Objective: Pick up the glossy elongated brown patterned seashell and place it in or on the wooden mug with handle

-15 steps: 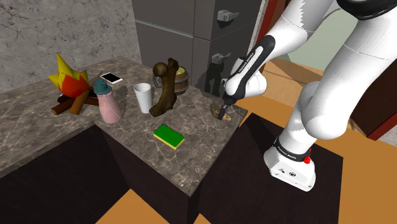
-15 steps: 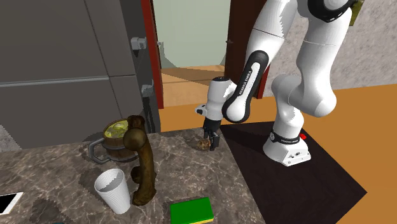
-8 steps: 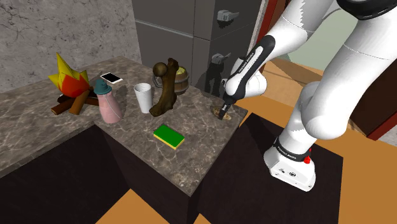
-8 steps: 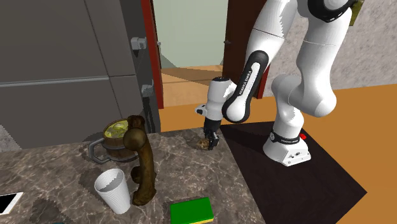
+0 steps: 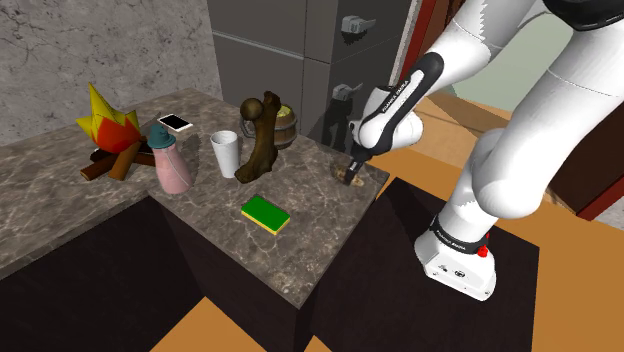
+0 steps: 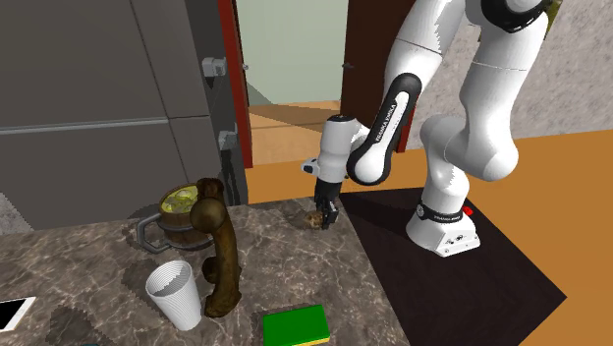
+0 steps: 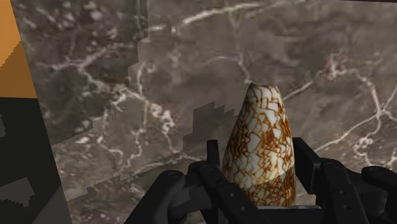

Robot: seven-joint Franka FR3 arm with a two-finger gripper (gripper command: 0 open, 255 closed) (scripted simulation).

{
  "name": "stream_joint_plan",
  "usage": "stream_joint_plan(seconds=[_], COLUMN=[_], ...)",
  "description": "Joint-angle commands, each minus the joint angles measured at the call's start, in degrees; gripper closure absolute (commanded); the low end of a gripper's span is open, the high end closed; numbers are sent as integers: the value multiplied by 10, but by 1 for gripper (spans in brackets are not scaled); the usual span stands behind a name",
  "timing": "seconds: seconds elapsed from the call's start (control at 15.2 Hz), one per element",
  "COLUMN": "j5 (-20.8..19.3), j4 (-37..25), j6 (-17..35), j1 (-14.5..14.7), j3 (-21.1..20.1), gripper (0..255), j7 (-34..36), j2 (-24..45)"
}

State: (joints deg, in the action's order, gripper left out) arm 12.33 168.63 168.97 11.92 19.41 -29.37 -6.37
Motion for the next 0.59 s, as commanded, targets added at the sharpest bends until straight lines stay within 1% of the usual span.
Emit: stream_joint_plan(seconds=[0.0,0.2,0.53], j5=[-49,-88,-120], j4=[3,4,1], j6=[-22,-58,-120], j1=[-26,-55,-82], j3=[-14,-32,-52], gripper=[255,255,255], j7=[35,65,91], j2=[-26,-64,-123])
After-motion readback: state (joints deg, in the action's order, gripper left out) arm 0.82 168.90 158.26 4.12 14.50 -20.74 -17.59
